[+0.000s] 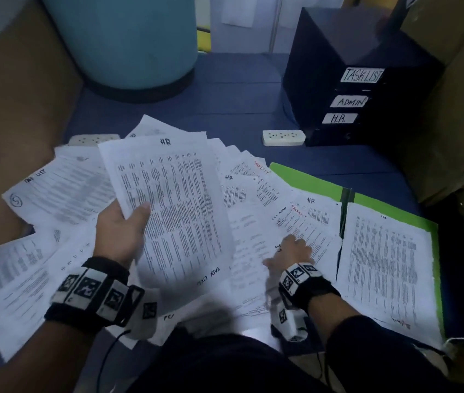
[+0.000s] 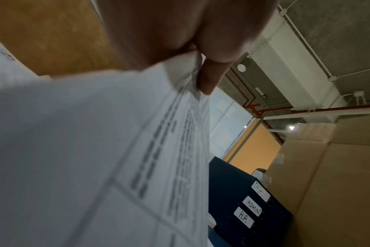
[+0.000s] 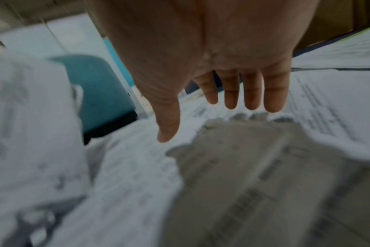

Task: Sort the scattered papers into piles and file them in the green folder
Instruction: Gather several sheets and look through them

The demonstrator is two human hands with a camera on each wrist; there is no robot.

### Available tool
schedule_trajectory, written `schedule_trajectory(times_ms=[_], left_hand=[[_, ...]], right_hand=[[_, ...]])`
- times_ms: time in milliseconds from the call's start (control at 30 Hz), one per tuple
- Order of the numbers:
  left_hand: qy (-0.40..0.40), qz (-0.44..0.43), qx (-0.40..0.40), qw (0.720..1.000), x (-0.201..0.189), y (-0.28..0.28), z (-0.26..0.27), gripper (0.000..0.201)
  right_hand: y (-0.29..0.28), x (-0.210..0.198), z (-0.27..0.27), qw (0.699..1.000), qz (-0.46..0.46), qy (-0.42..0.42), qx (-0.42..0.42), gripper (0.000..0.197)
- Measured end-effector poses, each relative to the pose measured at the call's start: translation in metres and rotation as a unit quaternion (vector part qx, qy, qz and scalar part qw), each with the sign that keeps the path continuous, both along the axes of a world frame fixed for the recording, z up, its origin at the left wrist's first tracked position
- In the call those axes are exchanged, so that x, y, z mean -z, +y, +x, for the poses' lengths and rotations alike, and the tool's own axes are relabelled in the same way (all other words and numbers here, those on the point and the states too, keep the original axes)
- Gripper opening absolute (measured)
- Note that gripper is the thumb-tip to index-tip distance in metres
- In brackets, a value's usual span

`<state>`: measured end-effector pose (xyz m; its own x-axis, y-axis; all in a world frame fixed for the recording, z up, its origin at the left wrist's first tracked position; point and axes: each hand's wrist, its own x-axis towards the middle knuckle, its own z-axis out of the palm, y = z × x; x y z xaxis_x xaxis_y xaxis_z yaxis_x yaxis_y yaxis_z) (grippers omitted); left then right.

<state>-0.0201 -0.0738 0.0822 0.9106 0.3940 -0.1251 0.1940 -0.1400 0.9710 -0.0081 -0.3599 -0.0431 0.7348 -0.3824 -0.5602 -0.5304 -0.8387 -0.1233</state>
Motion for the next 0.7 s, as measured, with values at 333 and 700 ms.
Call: schedule_trajectory(times_ms=[333, 700], left_hand=[[-0.042, 0.062, 0.003, 0.997, -0.01, -0.018, -0.013, 0.032], [-0.059, 0.049, 0.208, 0.975, -0.044, -0.06, 0.008, 0.055]], right_hand=[[-0.04, -0.019, -0.001, 0.972, 0.149, -0.18, 0.002, 0.008], [-0.104, -0.104, 0.03, 0.913, 0.149, -0.377, -0.039, 0.018]])
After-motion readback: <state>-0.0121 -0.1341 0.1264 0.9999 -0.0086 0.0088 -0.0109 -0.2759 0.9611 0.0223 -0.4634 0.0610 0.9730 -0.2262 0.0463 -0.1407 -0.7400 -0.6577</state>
